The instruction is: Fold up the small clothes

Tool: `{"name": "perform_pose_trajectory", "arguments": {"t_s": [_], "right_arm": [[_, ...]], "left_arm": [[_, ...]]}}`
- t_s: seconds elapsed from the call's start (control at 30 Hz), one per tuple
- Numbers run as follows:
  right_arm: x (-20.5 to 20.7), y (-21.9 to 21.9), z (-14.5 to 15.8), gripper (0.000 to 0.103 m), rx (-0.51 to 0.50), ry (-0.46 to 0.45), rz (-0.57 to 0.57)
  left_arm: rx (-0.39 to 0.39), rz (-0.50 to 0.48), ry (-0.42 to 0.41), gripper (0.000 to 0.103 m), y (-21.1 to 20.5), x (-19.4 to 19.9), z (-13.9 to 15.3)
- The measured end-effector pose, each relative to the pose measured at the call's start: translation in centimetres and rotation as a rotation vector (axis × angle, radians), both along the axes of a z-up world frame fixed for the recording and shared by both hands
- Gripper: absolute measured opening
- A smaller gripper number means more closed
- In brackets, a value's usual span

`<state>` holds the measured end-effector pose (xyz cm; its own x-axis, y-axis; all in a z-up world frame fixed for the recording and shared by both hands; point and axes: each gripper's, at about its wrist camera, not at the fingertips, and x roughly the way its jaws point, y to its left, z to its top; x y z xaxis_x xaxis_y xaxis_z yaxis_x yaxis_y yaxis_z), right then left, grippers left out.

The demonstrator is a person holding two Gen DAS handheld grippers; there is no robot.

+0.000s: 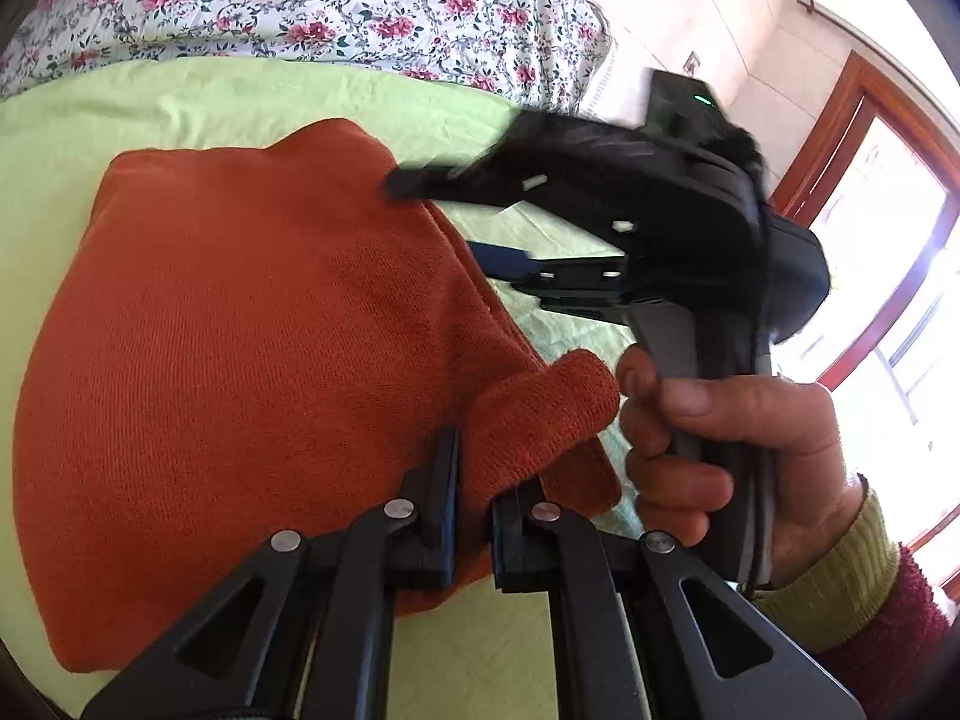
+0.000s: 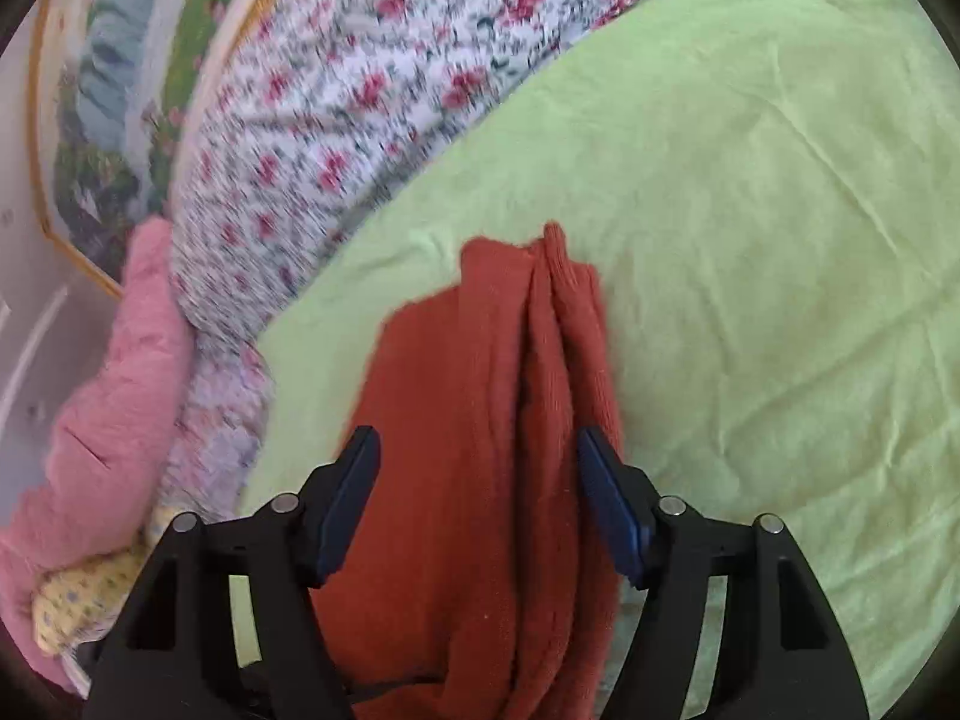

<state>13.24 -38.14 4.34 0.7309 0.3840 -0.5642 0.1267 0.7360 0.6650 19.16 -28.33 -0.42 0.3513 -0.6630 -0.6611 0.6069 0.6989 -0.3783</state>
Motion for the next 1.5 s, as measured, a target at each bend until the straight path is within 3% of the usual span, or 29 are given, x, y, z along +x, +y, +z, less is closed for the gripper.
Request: {"name": "perform_pose_trajectory", "arguments": {"t_s": [0.07, 0.1, 0.17, 0.23, 0.3, 0.43, 0.57, 0.67, 0.73, 0.83, 1.0, 1.03, 1.07, 1.13, 1.27, 1.33, 1.5], "right_arm": [[1.0, 0.6, -0.8, 0.023, -0.020, 0.044, 0.020], [1.4, 1.0, -1.1, 0.016, -0.040, 0.068, 0.023], [1.5, 1.4, -0.5, 0.013, -0.067, 0.054, 0.021], [0.5, 1.5, 1.4, 0.013, -0.068, -0.043, 0.026], [-0.4, 1.4, 2.5, 0.013, -0.092, -0.075, 0.009], [-0.1, 0.3, -0.2, 0.012, -0.150, 0.046, -0.038], [-0.4, -0.4, -2.0, 0.017, -0.131, 0.074, -0.051], [-1.5, -0.2, -0.8, 0.022, -0.160, 0.061, -0.075], [-2.8, 0.2, 0.5, 0.022, -0.199, 0.044, -0.083], [-5.1, 1.3, 2.2, 0.022, -0.209, 0.006, -0.076], [-7.6, 2.9, 2.7, 0.025, -0.195, -0.016, -0.044], [-7.8, 2.9, 2.5, 0.037, -0.199, -0.007, -0.048], [-7.9, 2.8, 2.3, 0.058, -0.205, 0.002, -0.054], [-7.9, 2.3, 1.7, 0.068, -0.206, 0.018, -0.078], [-7.5, 1.4, 1.0, 0.068, -0.164, 0.032, -0.085], [-7.2, 1.1, 0.7, 0.068, -0.149, 0.038, -0.091], [-6.8, 0.5, 0.5, 0.068, -0.123, 0.042, -0.096]], "left_arm": [[0.003, 0.000, -0.004, 0.006, 0.0, -0.1, 0.2], [0.003, -0.002, -0.004, 0.006, 0.1, -0.1, 0.4], [-0.018, -0.011, -0.012, 0.006, 0.5, -0.3, 1.3], [-0.046, -0.030, -0.031, 0.007, 0.7, -0.8, 2.1], [-0.036, -0.045, -0.028, 0.007, 0.2, -0.9, 2.0], [0.040, -0.042, 0.011, 0.008, -0.6, -0.9, -0.5], [0.070, -0.059, -0.025, 0.015, 1.3, -2.2, 0.1], [0.102, -0.065, -0.064, 0.015, 3.9, -3.3, 1.0], [0.146, -0.039, -0.114, 0.015, 6.3, -4.1, 1.4], [0.188, 0.023, -0.125, 0.015, 9.7, -4.1, 1.0], [0.175, 0.109, 0.002, 0.016, 13.2, -1.5, -0.5], [0.163, 0.118, 0.020, 0.016, 13.7, -1.0, -0.5], [0.133, 0.118, 0.046, 0.016, 14.1, -0.3, -0.3], [0.088, 0.117, 0.085, 0.017, 14.5, 1.1, 0.1], [0.025, 0.103, 0.172, 0.018, 14.9, 2.6, 0.6], [0.001, 0.074, 0.207, 0.027, 15.3, 2.7, 0.9], [0.000, 0.028, 0.201, 0.037, 16.4, 1.2, 2.0]]}}
